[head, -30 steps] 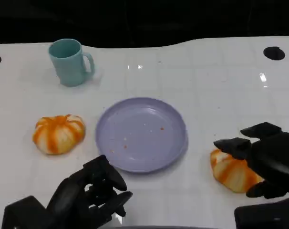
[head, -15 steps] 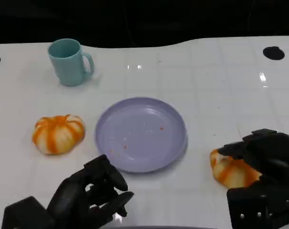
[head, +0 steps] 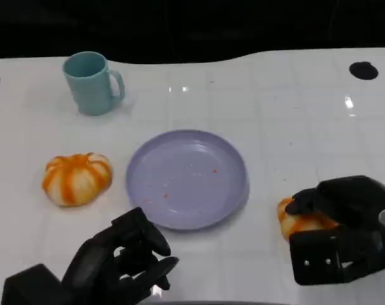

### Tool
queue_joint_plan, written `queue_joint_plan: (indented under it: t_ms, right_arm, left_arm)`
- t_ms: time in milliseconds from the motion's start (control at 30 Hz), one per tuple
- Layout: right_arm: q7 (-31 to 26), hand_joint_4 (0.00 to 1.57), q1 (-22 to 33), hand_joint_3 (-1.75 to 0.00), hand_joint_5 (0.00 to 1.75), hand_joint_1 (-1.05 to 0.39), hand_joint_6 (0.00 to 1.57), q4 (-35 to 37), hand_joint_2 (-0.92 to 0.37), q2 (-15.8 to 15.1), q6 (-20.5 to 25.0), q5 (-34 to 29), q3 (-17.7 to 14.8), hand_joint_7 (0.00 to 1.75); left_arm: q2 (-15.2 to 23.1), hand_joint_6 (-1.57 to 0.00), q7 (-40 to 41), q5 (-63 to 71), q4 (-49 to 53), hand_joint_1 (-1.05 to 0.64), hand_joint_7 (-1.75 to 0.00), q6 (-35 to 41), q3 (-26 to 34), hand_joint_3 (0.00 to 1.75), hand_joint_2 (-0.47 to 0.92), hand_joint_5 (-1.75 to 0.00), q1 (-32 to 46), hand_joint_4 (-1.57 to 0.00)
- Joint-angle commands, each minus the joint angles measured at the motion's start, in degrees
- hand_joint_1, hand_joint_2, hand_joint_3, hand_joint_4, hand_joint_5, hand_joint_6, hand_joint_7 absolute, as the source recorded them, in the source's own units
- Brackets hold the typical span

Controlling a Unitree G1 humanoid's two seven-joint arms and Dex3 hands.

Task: Grasp the bread from the table and place it into the plate.

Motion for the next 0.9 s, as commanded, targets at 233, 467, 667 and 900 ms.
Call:
queue_joint_plan:
  t_ms: [233, 467, 667, 900]
  right_arm:
    - [-7.59, 0.67, -7.15, -0.01, 0.16, -0.33, 0.83, 14.56, -0.91, 4.06, 1.72, 1.20, 2.00, 0.05]
    - [-30.51, 0.81, -8.51, -0.07, 1.31, -0.12, 1.06, 28.84, -0.91, 7.82, -9.06, 6.20, -0.60, 0.48]
    - [-41.65, 0.84, -10.94, -0.66, 1.73, -0.14, 0.84, 37.58, -0.69, 7.97, -16.53, 5.67, 0.84, 1.23]
    - [-45.98, 0.86, -12.35, -0.47, 1.75, -0.21, 0.90, 37.88, -0.74, 7.95, -18.88, 6.05, 1.19, 1.00]
  left_arm:
    - [0.47, -0.49, 1.05, 0.70, -1.71, -0.59, -1.62, 0.93, -0.02, 0.21, 0.92, -1.75, 0.50, -0.61]
    - [0.61, -0.48, 1.10, 0.95, -1.94, -0.57, -1.63, 0.71, -0.03, 0.22, 0.92, -1.75, 0.68, -0.60]
    - [0.49, -0.47, 1.14, 0.62, -2.55, -0.57, -1.63, 1.31, -0.12, 0.22, 0.92, -1.75, 0.93, -0.60]
    - [0.40, -0.46, 1.31, 0.90, -3.02, -0.54, -1.63, 1.80, -0.35, 0.22, 0.92, -1.75, 0.88, -0.59]
